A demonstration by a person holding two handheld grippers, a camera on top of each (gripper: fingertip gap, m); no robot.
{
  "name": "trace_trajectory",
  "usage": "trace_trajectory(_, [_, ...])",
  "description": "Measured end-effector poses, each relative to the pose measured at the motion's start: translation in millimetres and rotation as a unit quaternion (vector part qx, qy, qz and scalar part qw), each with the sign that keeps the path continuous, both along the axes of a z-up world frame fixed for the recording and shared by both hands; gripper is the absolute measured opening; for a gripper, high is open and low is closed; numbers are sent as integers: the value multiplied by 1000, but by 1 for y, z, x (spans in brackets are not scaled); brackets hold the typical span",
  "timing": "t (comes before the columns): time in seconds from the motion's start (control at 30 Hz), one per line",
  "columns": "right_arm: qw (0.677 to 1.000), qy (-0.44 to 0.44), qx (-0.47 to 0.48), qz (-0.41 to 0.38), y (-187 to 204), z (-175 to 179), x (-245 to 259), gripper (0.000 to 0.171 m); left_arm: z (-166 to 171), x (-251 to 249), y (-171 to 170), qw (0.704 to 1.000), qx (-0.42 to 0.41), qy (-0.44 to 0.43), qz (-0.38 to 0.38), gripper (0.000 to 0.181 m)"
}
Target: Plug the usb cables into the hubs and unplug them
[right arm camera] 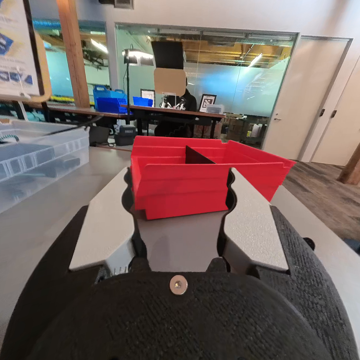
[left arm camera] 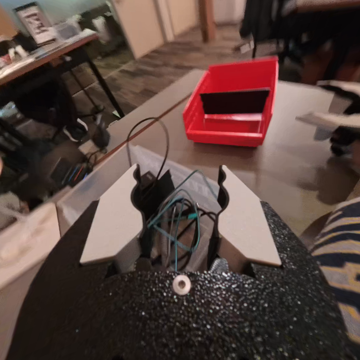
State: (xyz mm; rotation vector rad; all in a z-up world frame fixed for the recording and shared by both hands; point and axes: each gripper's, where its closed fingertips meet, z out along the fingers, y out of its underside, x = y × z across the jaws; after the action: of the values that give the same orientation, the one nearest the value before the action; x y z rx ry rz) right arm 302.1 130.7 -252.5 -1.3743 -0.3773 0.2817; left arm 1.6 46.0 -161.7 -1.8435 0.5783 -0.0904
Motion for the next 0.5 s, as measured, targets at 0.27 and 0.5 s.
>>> trace_trajectory(0.27, [990, -110, -24, -83, 29, -11, -42, 127, -81, -159, -92, 964, -28, -127, 232, 81])
trace_trajectory(0.5, [978, -125, -61, -154, 58, -23, -43, 110, -112, -156, -75, 971, -41, -153, 179, 85])
